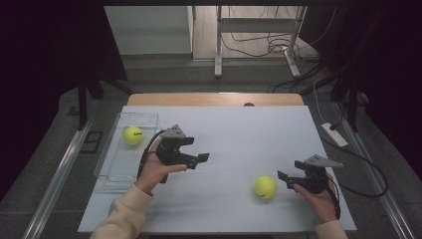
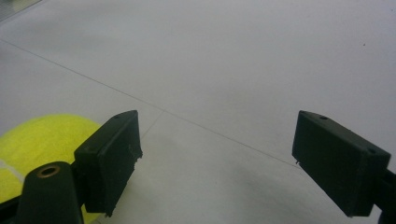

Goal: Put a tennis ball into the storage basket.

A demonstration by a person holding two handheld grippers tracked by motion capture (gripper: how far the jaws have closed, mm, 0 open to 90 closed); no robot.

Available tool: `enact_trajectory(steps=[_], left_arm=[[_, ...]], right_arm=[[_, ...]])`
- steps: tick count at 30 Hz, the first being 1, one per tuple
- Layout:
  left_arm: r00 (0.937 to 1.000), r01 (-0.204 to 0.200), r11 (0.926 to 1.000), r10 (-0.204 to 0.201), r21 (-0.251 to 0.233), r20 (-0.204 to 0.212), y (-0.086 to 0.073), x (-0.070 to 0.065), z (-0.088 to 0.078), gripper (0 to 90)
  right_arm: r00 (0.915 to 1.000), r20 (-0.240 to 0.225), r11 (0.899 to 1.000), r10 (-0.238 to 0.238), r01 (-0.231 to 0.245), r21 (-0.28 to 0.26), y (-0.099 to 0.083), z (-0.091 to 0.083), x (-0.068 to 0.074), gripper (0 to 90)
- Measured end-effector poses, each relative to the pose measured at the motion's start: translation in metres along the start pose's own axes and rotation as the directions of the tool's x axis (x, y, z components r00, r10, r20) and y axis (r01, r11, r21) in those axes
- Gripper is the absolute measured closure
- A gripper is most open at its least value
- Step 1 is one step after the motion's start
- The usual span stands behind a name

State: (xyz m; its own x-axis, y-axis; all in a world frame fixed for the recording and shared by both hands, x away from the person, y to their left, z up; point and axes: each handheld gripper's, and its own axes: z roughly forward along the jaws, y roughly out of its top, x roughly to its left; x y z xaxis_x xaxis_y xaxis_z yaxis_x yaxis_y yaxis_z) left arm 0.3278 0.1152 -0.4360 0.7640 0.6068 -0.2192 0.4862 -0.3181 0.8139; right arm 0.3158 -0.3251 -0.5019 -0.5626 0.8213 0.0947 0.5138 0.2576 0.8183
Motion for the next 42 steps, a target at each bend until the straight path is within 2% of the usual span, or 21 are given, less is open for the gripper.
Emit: enact_trajectory(steps=[25,42], left_arm=[[0.9986,-0.029,0.9995,0.028,0.015,0.044,0.005,-0.012,0.017,13.5],[0.9953,-0.057,0.998,0.055,0.027,0.08,0.008,-0.022,0.03,13.1]], right_arm=[[1.0,0.0,1.0,-0.004,0.004,0.004,0.0,0.0,0.001,15.7],[1.0,0.002,1.0,-0.001,0.001,0.008,-0.001,0.0,0.001,15.6]])
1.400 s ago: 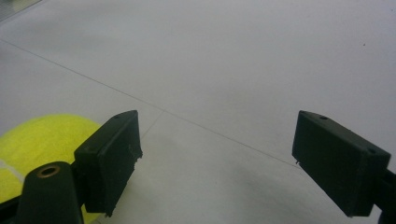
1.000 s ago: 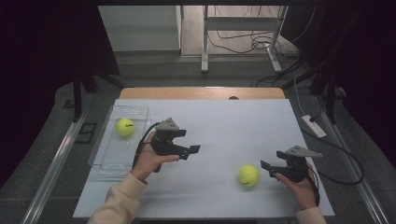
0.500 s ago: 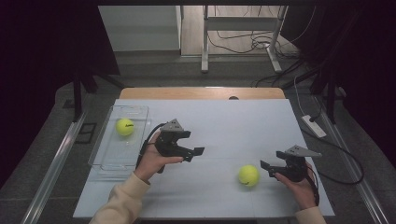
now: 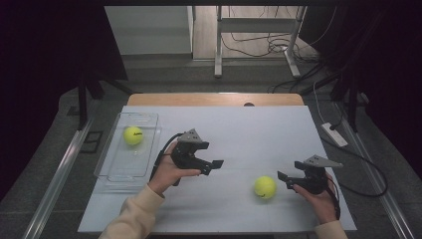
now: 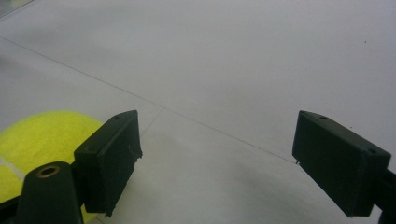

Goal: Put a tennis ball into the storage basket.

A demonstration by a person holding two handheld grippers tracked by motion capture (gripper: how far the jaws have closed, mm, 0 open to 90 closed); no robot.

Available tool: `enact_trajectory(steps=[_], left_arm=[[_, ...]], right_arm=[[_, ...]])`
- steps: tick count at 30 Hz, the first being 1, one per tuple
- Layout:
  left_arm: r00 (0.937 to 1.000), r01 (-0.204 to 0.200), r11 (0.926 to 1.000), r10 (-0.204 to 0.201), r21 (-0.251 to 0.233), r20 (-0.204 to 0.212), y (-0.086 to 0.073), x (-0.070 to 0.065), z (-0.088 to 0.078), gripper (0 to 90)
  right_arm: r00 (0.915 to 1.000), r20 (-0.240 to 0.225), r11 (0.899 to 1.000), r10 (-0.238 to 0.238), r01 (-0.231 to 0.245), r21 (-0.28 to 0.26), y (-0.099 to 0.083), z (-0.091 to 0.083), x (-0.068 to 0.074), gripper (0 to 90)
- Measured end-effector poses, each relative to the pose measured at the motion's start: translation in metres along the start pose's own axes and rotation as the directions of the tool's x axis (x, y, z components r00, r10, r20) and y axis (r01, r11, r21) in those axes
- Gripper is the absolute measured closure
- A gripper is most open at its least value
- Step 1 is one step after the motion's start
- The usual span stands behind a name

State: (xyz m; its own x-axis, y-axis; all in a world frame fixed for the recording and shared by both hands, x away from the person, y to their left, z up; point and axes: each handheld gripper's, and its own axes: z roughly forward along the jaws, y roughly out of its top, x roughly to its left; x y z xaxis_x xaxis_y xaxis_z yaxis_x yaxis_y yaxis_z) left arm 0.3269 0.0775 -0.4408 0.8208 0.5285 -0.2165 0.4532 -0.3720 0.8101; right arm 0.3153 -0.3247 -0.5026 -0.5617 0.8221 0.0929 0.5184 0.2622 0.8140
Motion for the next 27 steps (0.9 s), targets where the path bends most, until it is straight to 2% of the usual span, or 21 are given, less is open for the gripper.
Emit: enact_trajectory(steps=[27], left_arm=[[0.9975,-0.046,0.9976,0.044,0.052,0.056,0.003,-0.019,0.027,12.6]], right_arm=[[1.0,-0.001,1.0,0.002,-0.002,-0.005,0.0,0.0,0.0,15.7]])
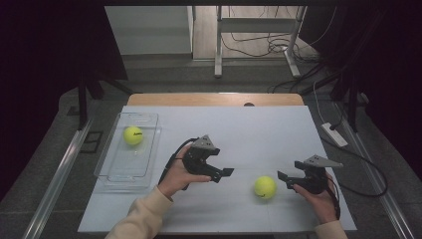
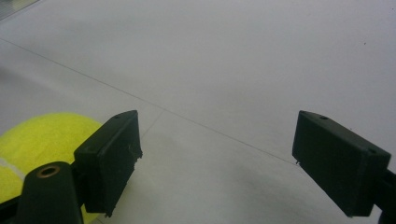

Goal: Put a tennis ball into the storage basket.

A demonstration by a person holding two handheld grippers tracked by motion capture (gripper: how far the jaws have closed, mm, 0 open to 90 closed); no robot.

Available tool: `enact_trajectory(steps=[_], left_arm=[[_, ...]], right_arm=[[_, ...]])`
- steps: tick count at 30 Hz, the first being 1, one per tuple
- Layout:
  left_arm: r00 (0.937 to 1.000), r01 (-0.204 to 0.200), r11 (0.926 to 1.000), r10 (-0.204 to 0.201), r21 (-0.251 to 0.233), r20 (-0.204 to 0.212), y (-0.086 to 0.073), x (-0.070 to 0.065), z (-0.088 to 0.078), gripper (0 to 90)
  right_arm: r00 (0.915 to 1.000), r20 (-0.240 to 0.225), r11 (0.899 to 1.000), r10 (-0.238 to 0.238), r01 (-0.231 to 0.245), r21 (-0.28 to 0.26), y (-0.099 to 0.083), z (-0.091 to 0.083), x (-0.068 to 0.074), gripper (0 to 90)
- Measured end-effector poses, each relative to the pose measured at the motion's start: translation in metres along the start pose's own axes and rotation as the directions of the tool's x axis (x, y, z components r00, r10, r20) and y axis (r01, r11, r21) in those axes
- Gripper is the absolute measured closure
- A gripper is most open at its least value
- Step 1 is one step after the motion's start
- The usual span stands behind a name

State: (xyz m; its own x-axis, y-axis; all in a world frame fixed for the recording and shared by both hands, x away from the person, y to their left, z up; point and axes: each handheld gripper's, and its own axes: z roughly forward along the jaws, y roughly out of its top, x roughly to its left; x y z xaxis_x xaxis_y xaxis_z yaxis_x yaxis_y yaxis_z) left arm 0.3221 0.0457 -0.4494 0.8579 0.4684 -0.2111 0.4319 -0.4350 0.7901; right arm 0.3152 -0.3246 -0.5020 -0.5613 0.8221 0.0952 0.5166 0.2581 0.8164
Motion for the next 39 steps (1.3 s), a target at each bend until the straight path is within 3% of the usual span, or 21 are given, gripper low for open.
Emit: enact_trajectory(steps=[39], left_arm=[[0.997,-0.033,0.9969,0.028,0.071,0.073,0.008,-0.019,0.048,11.6]], right_arm=[[1.0,0.003,1.0,-0.002,0.002,-0.001,0.0,0.0,0.0,15.8]])
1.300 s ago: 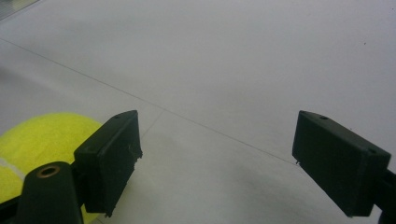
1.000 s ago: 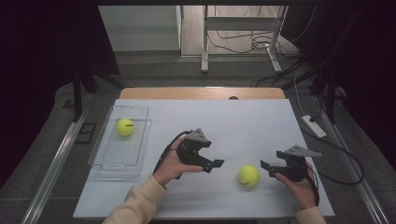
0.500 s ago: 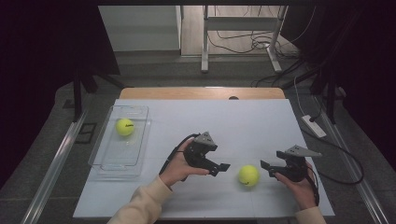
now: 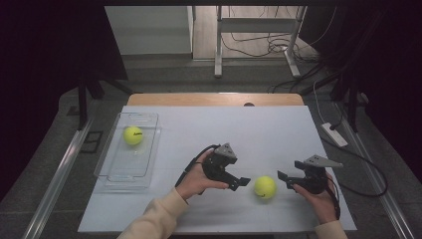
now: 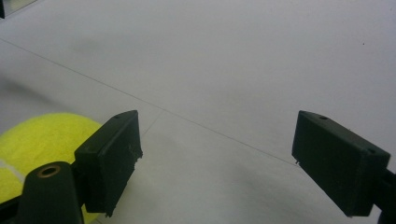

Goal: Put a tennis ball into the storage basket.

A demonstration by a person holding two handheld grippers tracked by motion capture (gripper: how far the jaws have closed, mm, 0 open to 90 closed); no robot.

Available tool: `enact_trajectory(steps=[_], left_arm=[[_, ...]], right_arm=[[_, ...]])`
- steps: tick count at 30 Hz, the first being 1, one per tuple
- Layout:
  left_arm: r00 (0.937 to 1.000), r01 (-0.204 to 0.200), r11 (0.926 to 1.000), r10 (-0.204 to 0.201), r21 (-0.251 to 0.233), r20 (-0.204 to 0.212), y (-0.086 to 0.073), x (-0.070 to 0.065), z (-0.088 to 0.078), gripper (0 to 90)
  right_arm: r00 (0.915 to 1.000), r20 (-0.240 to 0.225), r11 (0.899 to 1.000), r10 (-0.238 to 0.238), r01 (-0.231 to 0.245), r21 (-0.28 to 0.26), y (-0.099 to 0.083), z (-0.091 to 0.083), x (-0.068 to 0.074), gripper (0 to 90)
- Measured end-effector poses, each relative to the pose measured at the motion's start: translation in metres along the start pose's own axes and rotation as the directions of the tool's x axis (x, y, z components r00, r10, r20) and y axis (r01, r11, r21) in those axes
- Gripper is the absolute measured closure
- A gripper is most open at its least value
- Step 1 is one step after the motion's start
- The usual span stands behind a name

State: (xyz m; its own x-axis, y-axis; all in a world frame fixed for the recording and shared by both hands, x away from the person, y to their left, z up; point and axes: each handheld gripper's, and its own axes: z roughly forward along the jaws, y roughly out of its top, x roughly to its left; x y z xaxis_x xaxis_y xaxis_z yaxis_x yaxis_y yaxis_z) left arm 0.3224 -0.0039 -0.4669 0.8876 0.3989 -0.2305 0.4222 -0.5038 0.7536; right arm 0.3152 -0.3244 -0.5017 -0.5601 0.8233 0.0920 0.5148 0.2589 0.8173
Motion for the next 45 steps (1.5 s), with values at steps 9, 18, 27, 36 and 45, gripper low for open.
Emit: enact_trajectory(steps=[9,18,27,36,45], left_arm=[[0.9999,-0.007,0.9999,0.007,0.015,0.01,0.001,-0.001,0.009,10.6],[0.9996,-0.015,0.9995,0.015,0.028,0.026,0.003,-0.005,0.02,9.2],[0.9989,-0.02,0.9989,0.019,0.041,0.042,0.006,-0.009,0.031,8.7],[0.9979,-0.038,0.9981,0.036,0.048,0.053,0.01,-0.016,0.041,7.9],[0.9978,-0.035,0.9978,0.032,0.056,0.057,0.011,-0.018,0.046,7.3]], right_arm=[[1.0,0.003,1.0,0.0,0.0,0.004,0.0,0.0,-0.001,15.8],[1.0,0.0,1.0,-0.001,0.001,0.002,0.0,0.001,0.0,15.8],[1.0,0.0,1.0,0.003,-0.003,0.002,0.0,0.0,-0.001,15.8],[1.0,0.003,1.0,0.002,-0.002,0.004,0.0,0.0,-0.001,15.8],[1.0,0.003,1.0,0.002,-0.002,0.004,0.0,0.0,0.0,15.8]])
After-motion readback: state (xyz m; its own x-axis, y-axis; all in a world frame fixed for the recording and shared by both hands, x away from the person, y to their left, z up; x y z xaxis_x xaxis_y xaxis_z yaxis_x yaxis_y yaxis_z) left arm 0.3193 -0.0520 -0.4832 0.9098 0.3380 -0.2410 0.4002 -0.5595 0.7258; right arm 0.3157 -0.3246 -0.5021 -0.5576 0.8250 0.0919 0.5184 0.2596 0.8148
